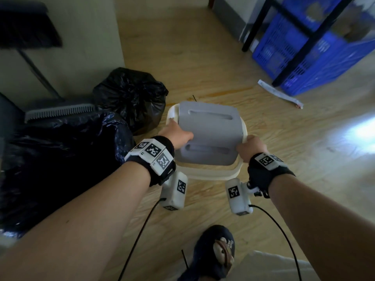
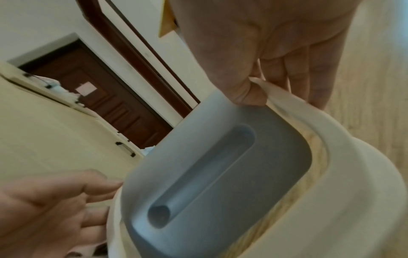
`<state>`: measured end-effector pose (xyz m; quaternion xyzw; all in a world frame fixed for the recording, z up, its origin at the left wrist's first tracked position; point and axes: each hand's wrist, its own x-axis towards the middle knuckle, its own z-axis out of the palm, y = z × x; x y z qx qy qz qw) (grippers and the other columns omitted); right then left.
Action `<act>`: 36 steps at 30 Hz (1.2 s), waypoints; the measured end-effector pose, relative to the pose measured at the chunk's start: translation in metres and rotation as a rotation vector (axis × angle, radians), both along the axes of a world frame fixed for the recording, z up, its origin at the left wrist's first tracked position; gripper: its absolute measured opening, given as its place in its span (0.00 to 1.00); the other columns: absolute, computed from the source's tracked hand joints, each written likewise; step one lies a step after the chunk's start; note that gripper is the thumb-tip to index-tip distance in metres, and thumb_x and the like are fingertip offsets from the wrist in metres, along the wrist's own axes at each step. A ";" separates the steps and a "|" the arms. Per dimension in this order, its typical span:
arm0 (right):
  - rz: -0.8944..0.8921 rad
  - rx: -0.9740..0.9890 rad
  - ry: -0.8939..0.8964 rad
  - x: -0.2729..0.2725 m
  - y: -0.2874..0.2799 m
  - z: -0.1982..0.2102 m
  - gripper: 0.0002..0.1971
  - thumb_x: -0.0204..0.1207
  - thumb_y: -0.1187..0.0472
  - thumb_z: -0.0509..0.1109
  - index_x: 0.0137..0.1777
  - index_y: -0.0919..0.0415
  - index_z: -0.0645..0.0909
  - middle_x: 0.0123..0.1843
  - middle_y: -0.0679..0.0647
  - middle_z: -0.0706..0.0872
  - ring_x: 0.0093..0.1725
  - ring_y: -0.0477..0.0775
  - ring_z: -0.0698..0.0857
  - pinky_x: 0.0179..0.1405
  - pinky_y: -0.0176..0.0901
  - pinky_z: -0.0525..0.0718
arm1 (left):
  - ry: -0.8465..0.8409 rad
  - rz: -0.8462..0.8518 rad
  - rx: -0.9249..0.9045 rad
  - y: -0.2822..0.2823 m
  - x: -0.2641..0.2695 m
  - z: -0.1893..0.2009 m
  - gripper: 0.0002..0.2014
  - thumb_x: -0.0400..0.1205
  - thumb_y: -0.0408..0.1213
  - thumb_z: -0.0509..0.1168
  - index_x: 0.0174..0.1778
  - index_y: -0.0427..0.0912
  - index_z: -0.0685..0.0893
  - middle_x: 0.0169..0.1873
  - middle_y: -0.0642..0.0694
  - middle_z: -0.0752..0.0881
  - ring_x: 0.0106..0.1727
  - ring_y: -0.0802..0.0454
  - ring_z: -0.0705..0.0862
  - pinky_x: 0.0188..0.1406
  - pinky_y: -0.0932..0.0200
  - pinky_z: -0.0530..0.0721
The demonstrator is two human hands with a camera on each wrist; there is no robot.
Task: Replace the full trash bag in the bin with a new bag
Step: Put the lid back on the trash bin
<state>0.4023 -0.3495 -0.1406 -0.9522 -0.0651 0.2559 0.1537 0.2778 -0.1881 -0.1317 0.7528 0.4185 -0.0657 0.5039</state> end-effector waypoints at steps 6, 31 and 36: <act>0.094 0.052 -0.113 -0.038 0.013 0.057 0.15 0.76 0.64 0.61 0.61 0.68 0.77 0.50 0.63 0.81 0.46 0.62 0.78 0.41 0.47 0.74 | -0.059 0.033 0.045 0.009 -0.045 0.049 0.31 0.77 0.40 0.65 0.73 0.33 0.63 0.51 0.41 0.80 0.50 0.43 0.78 0.47 0.55 0.76; 0.362 0.336 -0.242 -0.147 0.075 0.143 0.08 0.76 0.58 0.61 0.37 0.58 0.75 0.36 0.54 0.80 0.39 0.61 0.79 0.25 0.38 0.65 | -0.270 0.442 0.157 0.044 -0.200 0.152 0.34 0.71 0.47 0.69 0.74 0.44 0.70 0.61 0.45 0.81 0.60 0.44 0.82 0.64 0.47 0.81; 0.489 0.377 -0.191 -0.175 0.110 0.130 0.10 0.73 0.56 0.64 0.32 0.57 0.70 0.32 0.52 0.77 0.36 0.59 0.78 0.25 0.39 0.66 | -0.215 0.547 0.146 0.086 -0.238 0.121 0.38 0.59 0.54 0.67 0.67 0.46 0.75 0.59 0.43 0.86 0.57 0.41 0.86 0.59 0.37 0.85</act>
